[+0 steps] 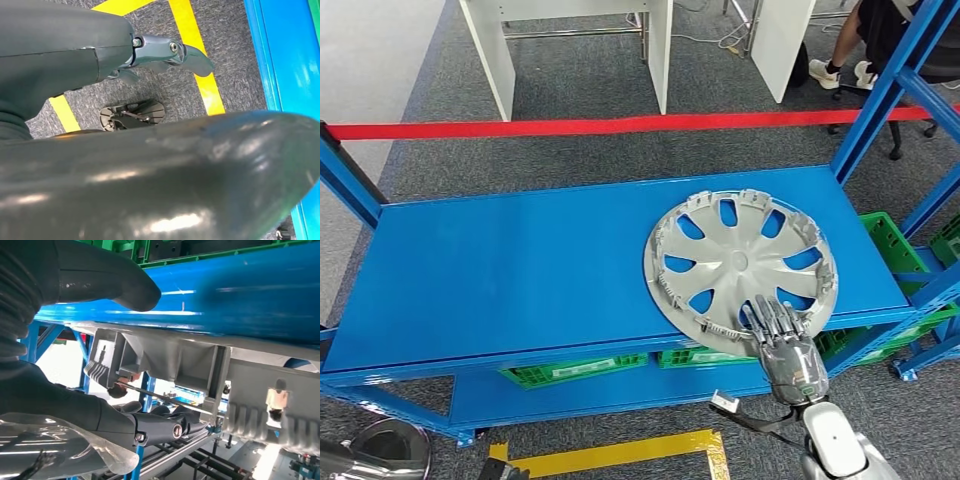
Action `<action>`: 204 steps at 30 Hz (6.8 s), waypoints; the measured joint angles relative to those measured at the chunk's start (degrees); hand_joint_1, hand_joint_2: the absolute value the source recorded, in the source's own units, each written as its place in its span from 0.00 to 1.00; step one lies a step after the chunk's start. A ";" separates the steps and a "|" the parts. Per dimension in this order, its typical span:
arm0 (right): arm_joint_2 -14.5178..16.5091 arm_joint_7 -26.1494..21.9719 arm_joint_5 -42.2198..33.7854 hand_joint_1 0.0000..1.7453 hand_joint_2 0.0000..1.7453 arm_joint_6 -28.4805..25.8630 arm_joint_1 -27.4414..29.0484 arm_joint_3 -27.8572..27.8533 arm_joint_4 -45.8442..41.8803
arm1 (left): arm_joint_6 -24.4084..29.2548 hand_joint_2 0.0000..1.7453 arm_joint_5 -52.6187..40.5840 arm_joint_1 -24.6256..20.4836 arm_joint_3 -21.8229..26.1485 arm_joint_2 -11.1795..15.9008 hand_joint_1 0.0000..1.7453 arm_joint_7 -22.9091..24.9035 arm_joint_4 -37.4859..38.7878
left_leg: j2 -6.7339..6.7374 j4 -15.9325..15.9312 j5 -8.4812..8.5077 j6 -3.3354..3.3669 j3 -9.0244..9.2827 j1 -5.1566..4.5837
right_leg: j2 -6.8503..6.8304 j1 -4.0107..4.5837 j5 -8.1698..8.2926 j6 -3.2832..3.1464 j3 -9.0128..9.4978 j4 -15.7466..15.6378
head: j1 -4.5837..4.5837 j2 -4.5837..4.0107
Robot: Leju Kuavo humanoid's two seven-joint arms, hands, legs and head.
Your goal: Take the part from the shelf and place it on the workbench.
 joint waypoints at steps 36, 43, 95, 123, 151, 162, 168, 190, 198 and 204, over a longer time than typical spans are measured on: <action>14.26 -38.68 -9.01 1.00 1.00 -0.02 9.89 -18.61 -35.99 | 0.00 0.00 0.46 1.00 1.14 -0.25 0.00 -0.97 -0.02 | -0.04 0.00 0.00 -0.01 -0.19 0.01 | -0.03 0.01 -0.01 -0.01 -0.21 0.02 | -0.01 0.00; 18.60 -41.12 -10.68 1.00 1.00 0.02 10.79 -24.38 -40.85 | -0.01 0.00 0.46 1.07 1.45 -0.25 0.00 -1.04 -0.02 | -0.04 0.00 0.00 0.00 -0.19 -0.02 | 0.00 -0.02 0.00 0.00 -0.17 0.02 | 0.02 0.00; 19.30 -41.40 -14.47 1.00 1.00 0.02 12.26 -20.96 -53.93 | -2.17 0.00 1.74 1.00 2.50 0.05 0.00 2.22 -0.02 | -0.04 0.01 -0.01 0.00 -0.21 -0.05 | -0.03 -0.05 -0.01 0.00 -0.21 0.02 | -0.01 0.00; 19.24 -41.35 -15.00 1.00 1.00 0.02 13.50 -22.31 -58.00 | -3.15 0.00 6.77 1.47 6.26 1.89 0.00 10.11 0.42 | -0.61 16.68 -10.17 -2.64 -5.45 1.16 | 0.57 -0.22 3.10 -2.18 -6.29 2.88 | -0.67 0.00; 19.24 -41.35 -17.62 1.00 1.00 0.02 18.32 -30.54 -66.26 | 1.18 0.00 12.50 1.17 11.89 2.54 0.00 16.26 1.35 | -0.57 8.95 -4.29 -1.56 -6.77 0.17 | 0.45 0.96 -0.51 -3.02 1.05 -1.10 | -0.50 0.00; 20.35 -41.40 -15.73 1.00 1.00 0.02 24.75 -33.99 -72.00 | 1.10 0.00 11.90 0.31 11.81 2.52 0.00 14.21 4.45 | -0.75 0.13 -2.89 -1.69 3.33 1.29 | 0.00 0.58 4.09 -0.24 -5.49 1.52 | -0.67 0.00; 20.84 -41.40 -15.64 1.00 1.00 0.02 26.70 -35.05 -73.07 | 1.00 0.00 11.84 -0.25 11.75 2.48 0.00 13.51 6.07 | -0.19 -0.22 0.77 1.12 -1.37 0.71 | 0.86 0.43 -7.51 0.24 -9.06 14.91 | -0.43 0.00; 23.55 -41.35 -18.98 1.00 1.00 0.02 30.46 -37.41 -72.74 | 0.84 0.00 17.05 -1.70 10.51 0.30 0.00 9.80 9.13 | -0.44 2.06 -2.19 -1.26 3.58 0.86 | 0.12 1.31 2.47 -1.74 -3.58 0.76 | -0.82 0.00; 23.98 -40.91 -19.04 1.00 1.00 0.02 31.46 -37.49 -72.17 | 2.33 0.00 15.75 -1.77 11.31 0.19 0.00 9.47 9.32 | -0.16 -1.57 -1.57 0.35 2.74 0.95 | 0.48 1.04 1.19 -0.21 -6.08 2.18 | -0.54 0.01; 24.08 -41.32 -19.57 1.00 1.00 0.02 31.62 -37.77 -71.18 | 2.72 0.00 15.43 -1.85 11.96 0.25 0.00 9.42 9.42 | 0.08 -0.50 2.48 0.78 -3.28 0.43 | 0.89 0.80 -2.76 0.19 -3.72 12.56 | -0.09 0.00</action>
